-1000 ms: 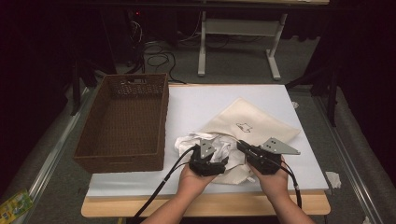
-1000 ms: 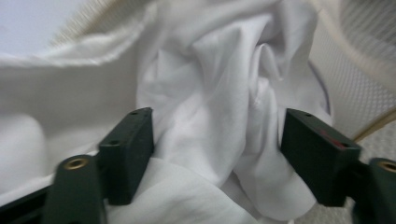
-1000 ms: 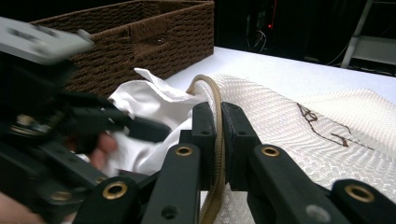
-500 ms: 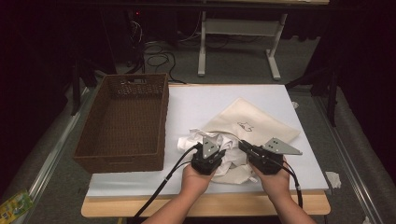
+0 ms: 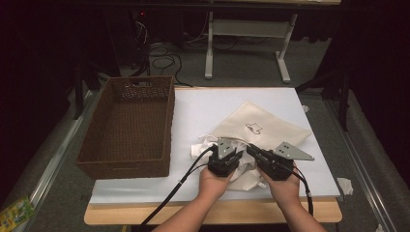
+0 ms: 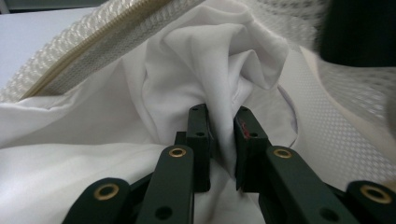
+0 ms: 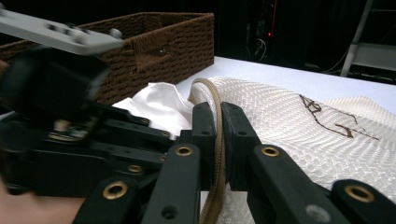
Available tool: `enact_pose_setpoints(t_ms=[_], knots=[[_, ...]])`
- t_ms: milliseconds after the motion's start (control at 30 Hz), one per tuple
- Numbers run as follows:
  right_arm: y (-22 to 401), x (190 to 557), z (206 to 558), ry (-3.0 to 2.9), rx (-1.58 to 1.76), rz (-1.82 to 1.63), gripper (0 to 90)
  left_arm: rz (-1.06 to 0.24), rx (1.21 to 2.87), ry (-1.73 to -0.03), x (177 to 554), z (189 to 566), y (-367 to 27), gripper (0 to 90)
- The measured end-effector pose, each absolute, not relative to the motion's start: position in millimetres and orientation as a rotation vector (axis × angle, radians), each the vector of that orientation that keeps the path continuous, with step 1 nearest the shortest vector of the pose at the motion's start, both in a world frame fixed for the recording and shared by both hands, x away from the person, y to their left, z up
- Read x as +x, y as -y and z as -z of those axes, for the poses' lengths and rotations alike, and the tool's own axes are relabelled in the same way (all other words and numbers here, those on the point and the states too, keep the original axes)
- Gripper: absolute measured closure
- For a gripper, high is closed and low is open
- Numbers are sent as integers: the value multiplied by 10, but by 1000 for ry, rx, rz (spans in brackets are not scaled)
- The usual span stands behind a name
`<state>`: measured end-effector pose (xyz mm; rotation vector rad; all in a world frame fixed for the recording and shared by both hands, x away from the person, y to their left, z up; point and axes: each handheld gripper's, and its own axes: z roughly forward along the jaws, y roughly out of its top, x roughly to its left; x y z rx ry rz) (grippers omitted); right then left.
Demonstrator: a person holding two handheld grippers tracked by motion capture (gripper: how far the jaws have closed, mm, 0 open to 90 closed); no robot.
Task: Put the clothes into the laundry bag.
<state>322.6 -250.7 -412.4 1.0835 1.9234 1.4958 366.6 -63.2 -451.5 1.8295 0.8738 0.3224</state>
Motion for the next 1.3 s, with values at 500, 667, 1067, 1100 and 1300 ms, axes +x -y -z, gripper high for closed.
enact_pose_setpoints(t_ms=[500, 667, 1067, 1100, 1300], knots=[[2573, 3223, 4137, -1930, 1086, -1495, 855, -330, 1835, -747, 3492, 4427, 437, 481], [2571, 3220, 4141, -1930, 1085, -1484, 855, -365, 1834, -752, 3390, 4393, 68, 460], [2556, 3220, 4157, -1937, 1097, -1480, 855, -456, 1873, -904, 3503, 4632, -361, 239], [2562, 3219, 4157, -1936, 1094, -1480, 854, -462, 1875, -914, 3513, 4647, -361, 223], [2572, 3222, 4162, -1940, 1090, -1482, 854, -359, 1928, -937, 3603, 4748, -344, 304]])
